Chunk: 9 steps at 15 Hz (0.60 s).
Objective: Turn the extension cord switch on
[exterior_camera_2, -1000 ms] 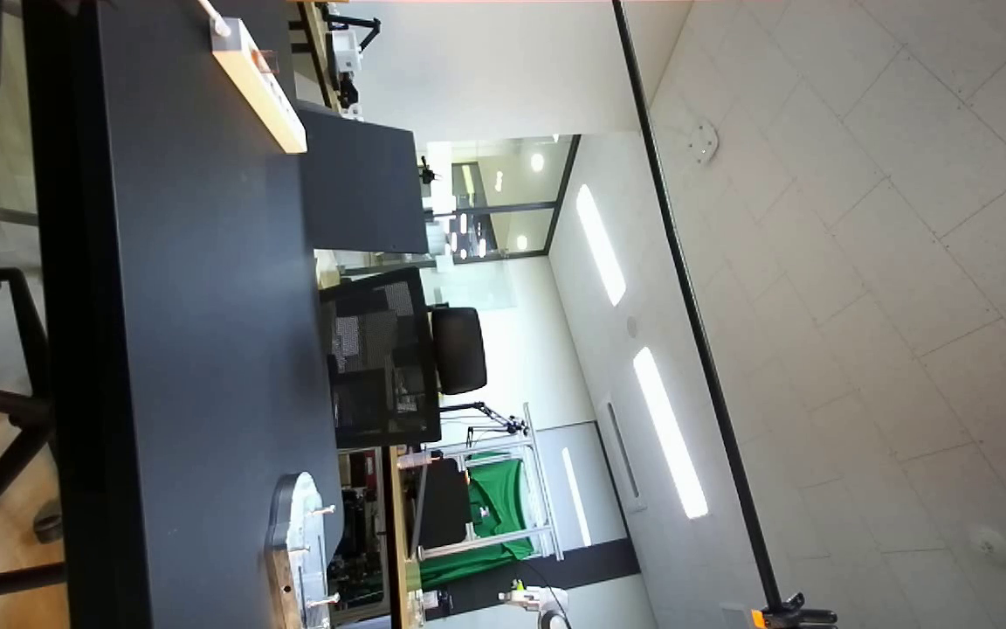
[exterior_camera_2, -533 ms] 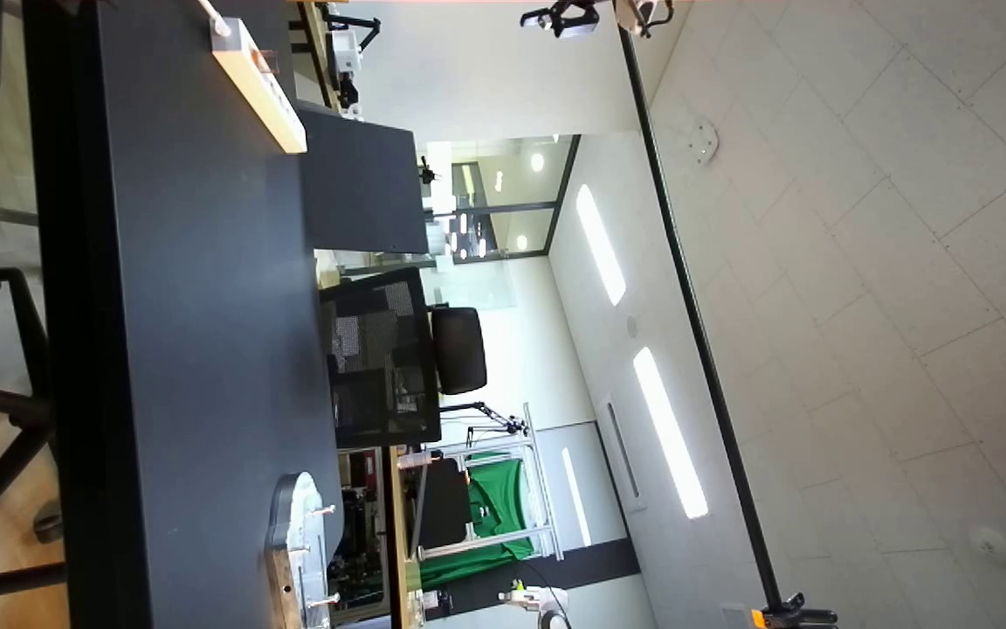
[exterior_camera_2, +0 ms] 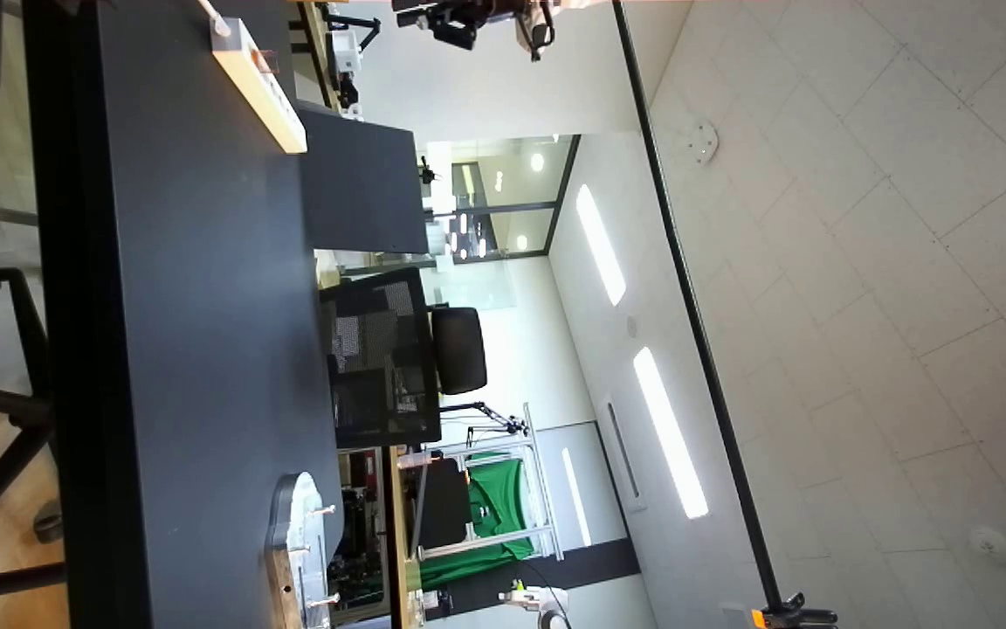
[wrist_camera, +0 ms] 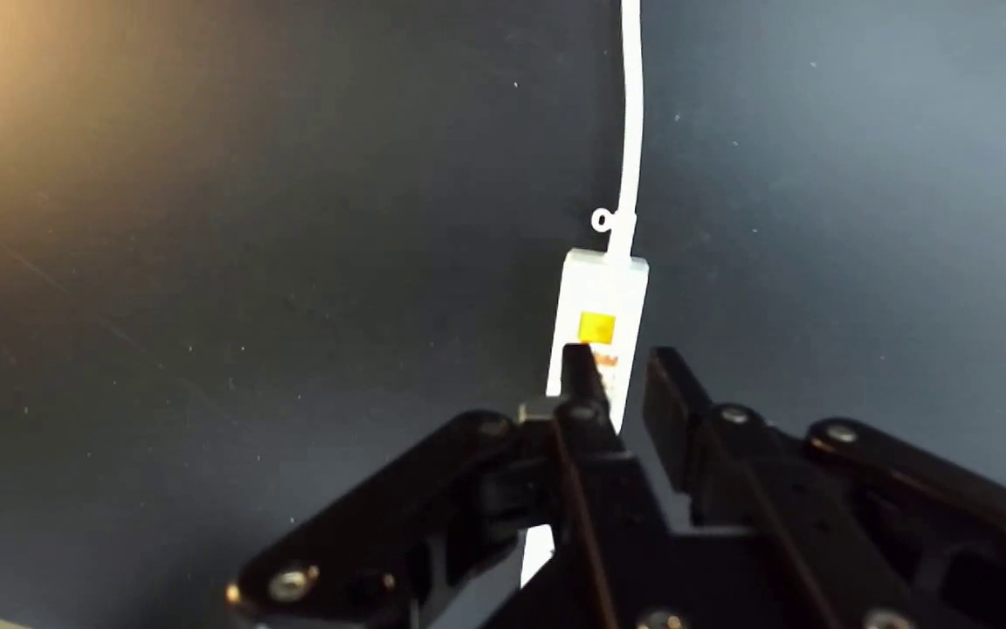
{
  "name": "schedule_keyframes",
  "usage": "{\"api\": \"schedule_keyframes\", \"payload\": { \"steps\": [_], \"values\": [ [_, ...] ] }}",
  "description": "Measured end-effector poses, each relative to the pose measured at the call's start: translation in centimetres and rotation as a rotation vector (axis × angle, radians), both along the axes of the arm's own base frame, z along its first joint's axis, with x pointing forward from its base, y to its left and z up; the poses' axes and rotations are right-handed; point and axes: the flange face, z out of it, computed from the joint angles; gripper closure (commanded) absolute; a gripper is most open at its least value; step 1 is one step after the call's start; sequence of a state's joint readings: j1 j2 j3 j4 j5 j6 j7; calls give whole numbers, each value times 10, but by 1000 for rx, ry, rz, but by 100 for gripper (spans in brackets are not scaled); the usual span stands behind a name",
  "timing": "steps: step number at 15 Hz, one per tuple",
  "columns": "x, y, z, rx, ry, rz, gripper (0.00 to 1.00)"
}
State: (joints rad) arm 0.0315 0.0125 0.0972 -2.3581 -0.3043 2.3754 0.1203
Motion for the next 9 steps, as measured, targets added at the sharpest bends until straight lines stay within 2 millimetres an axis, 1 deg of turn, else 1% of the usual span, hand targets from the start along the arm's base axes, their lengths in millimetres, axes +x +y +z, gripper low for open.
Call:
{"api": "schedule_keyframes", "payload": {
  "steps": [3,5,6,7,9],
  "values": [
    [3,-8,-54,-58,59,-24,100],
    [6,-13,-82,-79,129,-42,99],
    [10,-14,-93,-93,166,-49,99],
    [14,-13,-99,-99,183,-50,99],
    [19,-11,-102,-104,192,-50,99]
  ]
}}
